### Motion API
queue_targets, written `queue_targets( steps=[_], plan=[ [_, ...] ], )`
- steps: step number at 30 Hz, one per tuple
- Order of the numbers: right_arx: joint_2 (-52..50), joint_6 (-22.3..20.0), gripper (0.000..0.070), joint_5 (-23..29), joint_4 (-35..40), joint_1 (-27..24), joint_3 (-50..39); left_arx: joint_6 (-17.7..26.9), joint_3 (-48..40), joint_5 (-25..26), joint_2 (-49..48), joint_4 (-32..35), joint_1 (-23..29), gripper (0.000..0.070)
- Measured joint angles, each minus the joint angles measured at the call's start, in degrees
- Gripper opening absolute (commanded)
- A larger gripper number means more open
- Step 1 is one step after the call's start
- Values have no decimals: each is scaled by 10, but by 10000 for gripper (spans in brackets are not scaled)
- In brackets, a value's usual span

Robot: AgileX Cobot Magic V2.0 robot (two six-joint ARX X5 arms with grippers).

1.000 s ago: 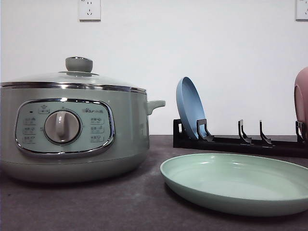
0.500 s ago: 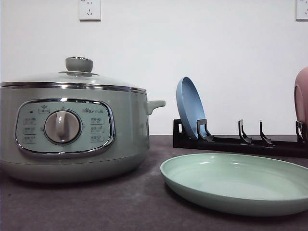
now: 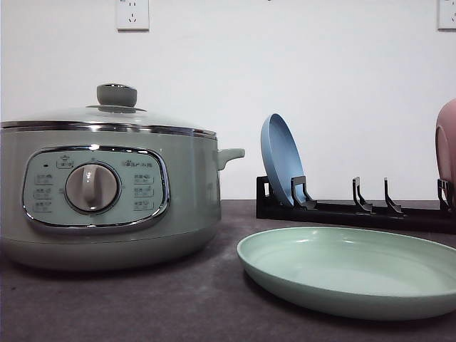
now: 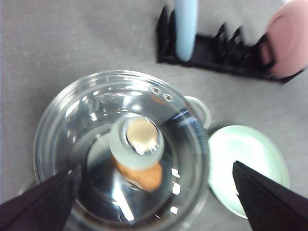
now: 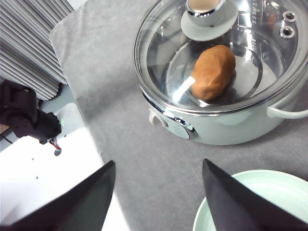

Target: Transfer potato from steamer to green plate

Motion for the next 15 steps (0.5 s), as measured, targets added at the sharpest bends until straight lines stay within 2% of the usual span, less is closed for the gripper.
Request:
queue_targets(
  steps=[6,15],
  plan=[
    [0,-8,357,0,-11,0,0,16,69,-56,110,-37,-44,631],
    [0,-10,357,0,-13,0,0,30,88,-115,206,-50,-83,631]
  ],
)
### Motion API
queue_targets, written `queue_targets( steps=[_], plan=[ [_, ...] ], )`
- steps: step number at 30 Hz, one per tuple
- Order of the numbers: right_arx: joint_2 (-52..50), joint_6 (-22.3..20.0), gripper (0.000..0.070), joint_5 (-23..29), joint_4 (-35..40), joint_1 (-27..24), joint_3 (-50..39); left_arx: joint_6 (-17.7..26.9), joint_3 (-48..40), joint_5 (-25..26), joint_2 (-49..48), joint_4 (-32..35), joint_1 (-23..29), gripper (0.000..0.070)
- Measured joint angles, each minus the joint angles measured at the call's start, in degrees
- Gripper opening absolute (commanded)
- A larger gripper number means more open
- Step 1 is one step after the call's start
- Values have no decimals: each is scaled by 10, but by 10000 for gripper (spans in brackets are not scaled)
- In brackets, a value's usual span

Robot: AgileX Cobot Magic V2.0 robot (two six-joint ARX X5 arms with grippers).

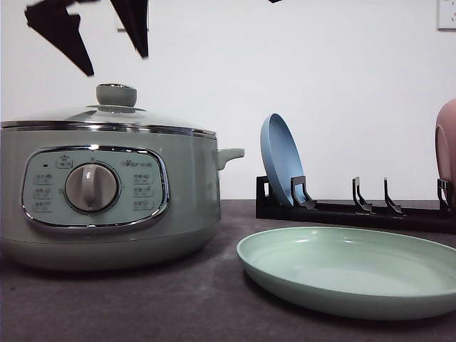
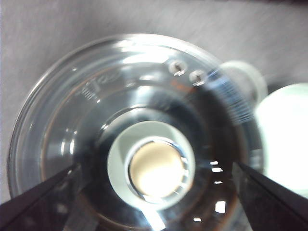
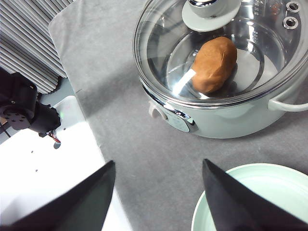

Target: Transfer potato from steamer to green plate

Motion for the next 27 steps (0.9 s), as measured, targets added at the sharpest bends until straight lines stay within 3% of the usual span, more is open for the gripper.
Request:
queue_targets(
  steps=[18,22,27],
  plan=[
    [0,-8,357,0,-2,0,0,0,1,-29,38,-16,-19,586],
    [0,-9,357,0,-2,0,0,0,1,-30,41,-17,-21,507],
    [0,-9,357,0,-2,0,0,0,1,-30,41,-21,-23,496]
  ],
)
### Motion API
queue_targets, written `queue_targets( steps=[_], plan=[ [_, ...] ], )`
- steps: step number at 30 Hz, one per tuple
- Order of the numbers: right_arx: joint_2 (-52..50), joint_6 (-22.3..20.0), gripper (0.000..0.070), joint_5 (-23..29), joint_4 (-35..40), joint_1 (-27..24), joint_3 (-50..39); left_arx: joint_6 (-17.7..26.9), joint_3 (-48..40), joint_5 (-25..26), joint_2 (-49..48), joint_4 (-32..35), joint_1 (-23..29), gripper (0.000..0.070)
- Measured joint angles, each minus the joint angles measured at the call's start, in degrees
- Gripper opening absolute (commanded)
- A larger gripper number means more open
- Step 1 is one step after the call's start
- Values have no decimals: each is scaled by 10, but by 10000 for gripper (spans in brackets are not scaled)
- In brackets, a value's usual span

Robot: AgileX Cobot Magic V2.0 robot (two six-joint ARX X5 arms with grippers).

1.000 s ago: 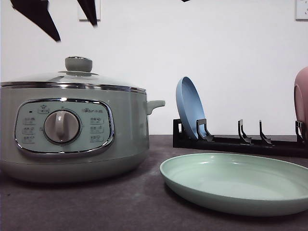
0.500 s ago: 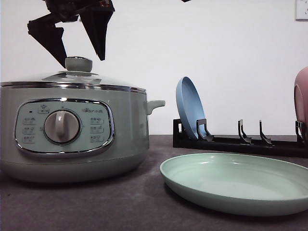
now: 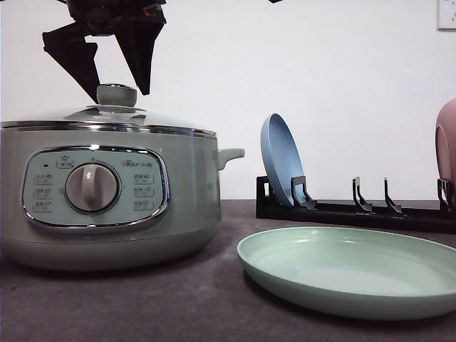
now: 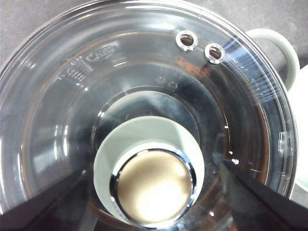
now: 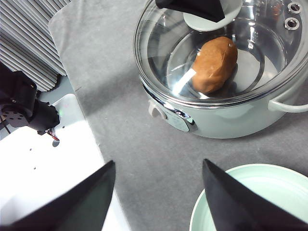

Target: Transfer potato from steamer to green plate

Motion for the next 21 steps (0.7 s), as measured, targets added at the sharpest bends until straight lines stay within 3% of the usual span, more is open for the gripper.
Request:
queue_targets(
  steps=[7,14,21],
  plan=[
    [0,0,357,0,0,0,0,0,0,0,2,-5,0,421],
    [0,0,357,0,0,0,0,-1,0,0,6,-5,0,403],
    [0,0,357,0,0,0,0,-1,1,-4,7,-8,0,217]
  ],
)
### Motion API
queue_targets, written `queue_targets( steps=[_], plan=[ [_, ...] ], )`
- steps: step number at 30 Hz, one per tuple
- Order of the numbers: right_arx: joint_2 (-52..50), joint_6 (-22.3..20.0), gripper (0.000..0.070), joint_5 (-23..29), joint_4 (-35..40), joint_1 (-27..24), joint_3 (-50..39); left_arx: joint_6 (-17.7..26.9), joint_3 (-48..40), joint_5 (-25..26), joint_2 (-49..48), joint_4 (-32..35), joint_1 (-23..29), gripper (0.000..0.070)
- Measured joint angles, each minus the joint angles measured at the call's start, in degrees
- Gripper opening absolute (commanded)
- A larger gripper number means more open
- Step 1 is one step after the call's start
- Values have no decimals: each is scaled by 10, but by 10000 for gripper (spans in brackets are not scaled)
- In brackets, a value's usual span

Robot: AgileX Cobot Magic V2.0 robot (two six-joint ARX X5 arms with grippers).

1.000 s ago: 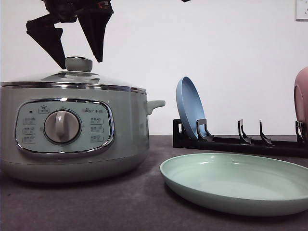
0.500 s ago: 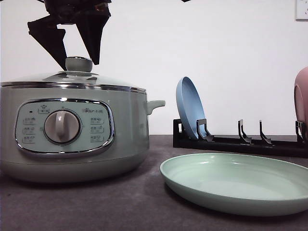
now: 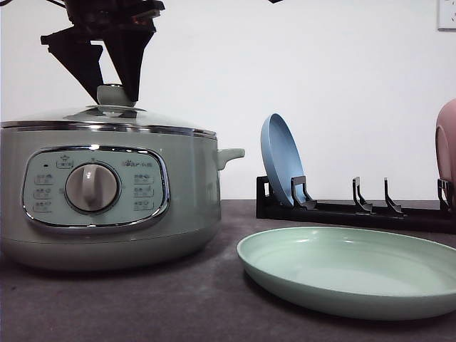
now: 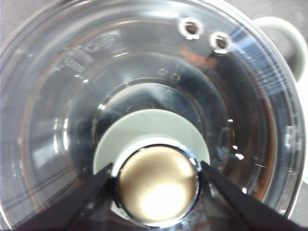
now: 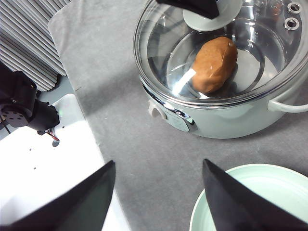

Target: Transfer potato from steamer to green plate

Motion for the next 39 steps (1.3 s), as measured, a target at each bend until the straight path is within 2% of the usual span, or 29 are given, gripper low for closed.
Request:
queue_targets(
  steps=[5,6,24,32,39],
  plan=[
    [0,0,357,2,0,-1,0,3,3,-2,0,-3,0,18],
    [0,0,357,2,0,-3,0,4,3,-2,0,-3,-1,4],
    [0,0,357,3,4,-5,0,4,4,2,-22,-4,8,1],
    [0,0,357,3,4,-5,0,4,4,-2,-92,-3,37,1],
    [0,1,357,3,5,-5,0,4,4,-41,-139,-21,78,1]
  ],
)
